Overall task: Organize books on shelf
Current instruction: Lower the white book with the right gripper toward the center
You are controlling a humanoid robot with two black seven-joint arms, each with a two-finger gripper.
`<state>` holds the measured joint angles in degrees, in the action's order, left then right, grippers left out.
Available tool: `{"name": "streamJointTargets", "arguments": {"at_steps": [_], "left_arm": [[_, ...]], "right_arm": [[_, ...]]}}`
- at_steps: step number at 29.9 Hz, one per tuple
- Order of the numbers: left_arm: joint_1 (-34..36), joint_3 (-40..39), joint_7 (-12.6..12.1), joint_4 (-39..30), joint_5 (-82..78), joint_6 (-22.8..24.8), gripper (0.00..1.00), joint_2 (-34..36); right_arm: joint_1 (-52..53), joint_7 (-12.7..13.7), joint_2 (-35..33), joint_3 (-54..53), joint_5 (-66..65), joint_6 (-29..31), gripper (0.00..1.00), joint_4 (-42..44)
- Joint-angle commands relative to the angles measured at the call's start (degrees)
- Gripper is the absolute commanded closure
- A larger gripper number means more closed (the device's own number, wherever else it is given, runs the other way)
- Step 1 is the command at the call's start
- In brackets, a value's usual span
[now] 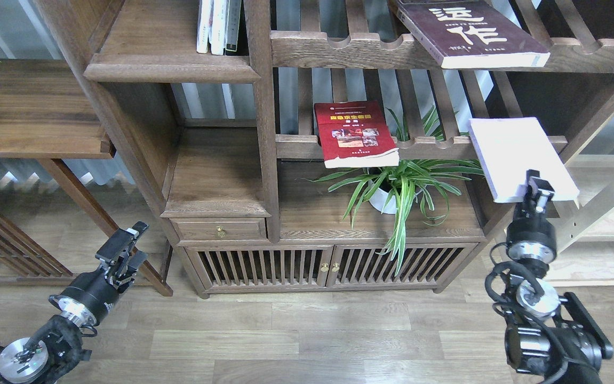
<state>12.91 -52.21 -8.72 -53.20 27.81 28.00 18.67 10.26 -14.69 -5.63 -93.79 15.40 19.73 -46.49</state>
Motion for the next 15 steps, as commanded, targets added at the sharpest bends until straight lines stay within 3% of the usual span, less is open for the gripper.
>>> {"name": "streamJointTargets", "arguments": {"at_steps": [1, 15], "left_arm": [[0.10, -0.08, 0.02, 0.20, -0.04, 0.00, 0.01, -0.22], [0.19, -0.17, 0.02, 0.73, 0.05, 0.00, 0.01, -1.45]], "right_arm": [[-1.38, 0.02, -0.70, -0.08, 0.68, 0.57, 0.96, -0.62], [-3.84, 0.10, -0.79, -0.08, 0.68, 1.98, 0.96, -0.53]]}}
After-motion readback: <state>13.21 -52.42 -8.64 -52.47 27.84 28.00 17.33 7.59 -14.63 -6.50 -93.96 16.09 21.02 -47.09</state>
